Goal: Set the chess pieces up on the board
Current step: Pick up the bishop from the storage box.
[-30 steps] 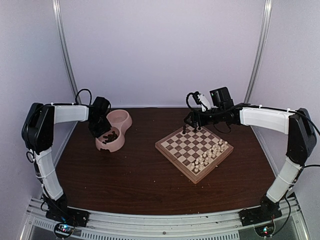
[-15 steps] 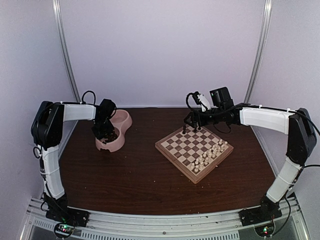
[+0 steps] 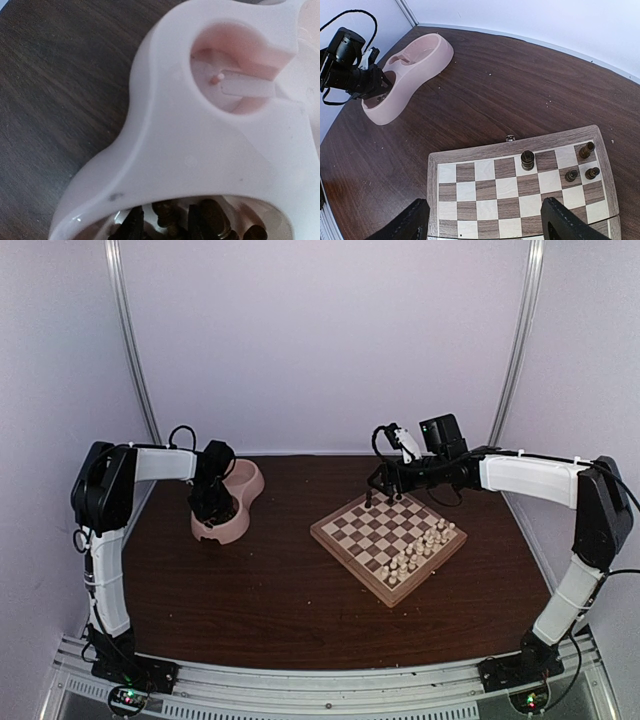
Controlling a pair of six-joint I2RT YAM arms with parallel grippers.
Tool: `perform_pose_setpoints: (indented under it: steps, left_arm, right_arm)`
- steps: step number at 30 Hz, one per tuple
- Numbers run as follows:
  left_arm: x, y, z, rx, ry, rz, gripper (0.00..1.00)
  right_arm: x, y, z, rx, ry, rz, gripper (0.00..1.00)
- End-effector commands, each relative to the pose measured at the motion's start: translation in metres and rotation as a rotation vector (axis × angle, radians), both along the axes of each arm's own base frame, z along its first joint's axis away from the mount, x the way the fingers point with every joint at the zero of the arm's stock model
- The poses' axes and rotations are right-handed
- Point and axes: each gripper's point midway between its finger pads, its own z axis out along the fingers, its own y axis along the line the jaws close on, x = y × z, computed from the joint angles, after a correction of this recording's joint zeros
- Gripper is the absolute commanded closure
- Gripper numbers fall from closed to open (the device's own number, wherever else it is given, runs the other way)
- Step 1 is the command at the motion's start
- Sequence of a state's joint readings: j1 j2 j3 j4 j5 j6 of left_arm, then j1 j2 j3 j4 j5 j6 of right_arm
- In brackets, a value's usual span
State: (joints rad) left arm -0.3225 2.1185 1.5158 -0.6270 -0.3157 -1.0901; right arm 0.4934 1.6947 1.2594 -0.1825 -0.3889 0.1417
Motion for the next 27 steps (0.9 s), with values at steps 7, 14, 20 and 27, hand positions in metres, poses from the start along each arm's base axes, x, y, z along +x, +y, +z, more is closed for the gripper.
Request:
perform_pose_setpoints:
  steps: [7,14,20,27]
  left_arm:
    - [-0.006,0.001,-0.01,-0.006,0.053,-0.028,0.82]
    - [-0.003,0.005,0.007,0.027,0.022,-0.049,0.87]
    - [0.006,0.011,0.041,0.09,-0.064,-0.104,0.89]
    - [0.008,0.011,0.075,0.145,-0.148,-0.204,0.89]
  right_arm:
    - [-0.001,0.006,0.005,0.017,-0.014,0.019,0.21]
    - [-0.001,0.006,0.006,0.017,-0.015,0.017,0.2]
    - [-0.001,0.006,0.006,0.02,-0.014,0.018,0.21]
    - [-0.002,0.008,0.007,0.029,-0.011,0.023,0.2]
